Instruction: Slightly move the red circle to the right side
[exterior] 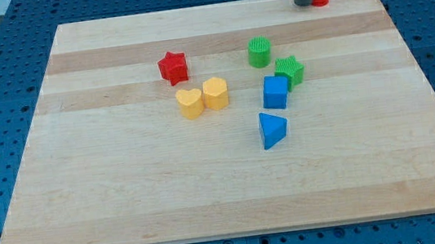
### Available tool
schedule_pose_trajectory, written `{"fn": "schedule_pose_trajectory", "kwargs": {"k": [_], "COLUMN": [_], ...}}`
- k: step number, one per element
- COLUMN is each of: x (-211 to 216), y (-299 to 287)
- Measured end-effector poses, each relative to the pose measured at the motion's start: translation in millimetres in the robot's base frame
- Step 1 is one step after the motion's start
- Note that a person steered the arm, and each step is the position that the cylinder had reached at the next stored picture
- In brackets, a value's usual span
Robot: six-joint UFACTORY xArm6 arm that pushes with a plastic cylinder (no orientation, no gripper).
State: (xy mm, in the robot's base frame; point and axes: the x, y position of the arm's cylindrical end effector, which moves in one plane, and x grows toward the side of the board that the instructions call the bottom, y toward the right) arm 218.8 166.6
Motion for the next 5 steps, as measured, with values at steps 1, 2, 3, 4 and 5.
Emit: {"fn": "schedule_pose_trajectory", "kwargs": {"k": [1, 2, 3, 4, 5], "x": [-1, -4, -19, -27, -28], "y": [9, 11, -2, -12, -10]}}
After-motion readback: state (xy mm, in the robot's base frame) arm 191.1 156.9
